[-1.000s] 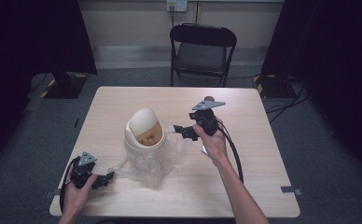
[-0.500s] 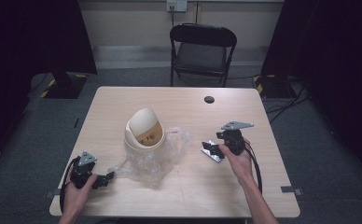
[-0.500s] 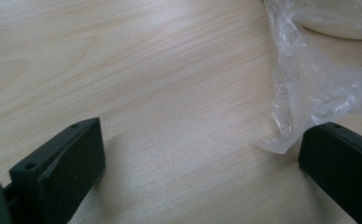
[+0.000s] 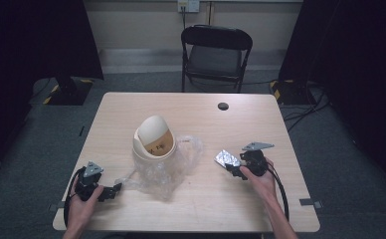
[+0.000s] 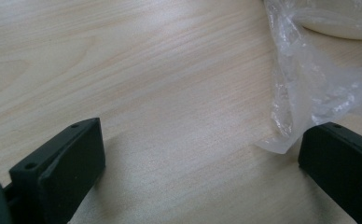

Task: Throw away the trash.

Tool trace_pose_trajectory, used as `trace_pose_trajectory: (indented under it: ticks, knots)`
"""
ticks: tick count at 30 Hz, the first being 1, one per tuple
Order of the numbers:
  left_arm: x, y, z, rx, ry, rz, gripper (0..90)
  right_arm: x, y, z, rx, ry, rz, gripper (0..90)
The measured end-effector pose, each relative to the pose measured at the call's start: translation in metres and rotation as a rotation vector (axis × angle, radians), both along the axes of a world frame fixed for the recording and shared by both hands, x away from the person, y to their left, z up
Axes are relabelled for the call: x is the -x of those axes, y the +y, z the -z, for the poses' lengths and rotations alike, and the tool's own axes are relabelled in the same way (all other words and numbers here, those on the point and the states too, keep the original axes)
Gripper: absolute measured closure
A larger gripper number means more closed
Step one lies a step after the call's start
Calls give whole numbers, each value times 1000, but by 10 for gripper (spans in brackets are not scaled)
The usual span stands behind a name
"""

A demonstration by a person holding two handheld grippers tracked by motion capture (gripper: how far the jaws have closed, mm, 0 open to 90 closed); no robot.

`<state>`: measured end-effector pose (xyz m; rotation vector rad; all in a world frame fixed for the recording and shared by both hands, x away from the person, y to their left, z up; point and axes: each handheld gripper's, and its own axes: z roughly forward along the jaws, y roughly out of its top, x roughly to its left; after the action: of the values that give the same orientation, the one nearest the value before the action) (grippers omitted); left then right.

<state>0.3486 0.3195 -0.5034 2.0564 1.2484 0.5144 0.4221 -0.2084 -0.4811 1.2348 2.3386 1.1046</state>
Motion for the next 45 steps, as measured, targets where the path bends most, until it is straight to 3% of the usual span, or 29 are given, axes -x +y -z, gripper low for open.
trace_pose_trajectory:
  ticks: [5,10,20,26,45]
  knots:
    - [0,0,0,0,0,0,0,-5,1,12,20,16,-11,205]
    - [0,0,0,0,0,0,0,-4,8,15,48,-33,-11,267]
    - [0,0,0,0,0,0,0,5,11,15,90,-54,-8,327]
    - [0,0,0,0,0,0,0,4,7,13,42,-33,3,341]
    - [0,0,0,0,0,1,0,12,8,-3,-53,-45,-7,341]
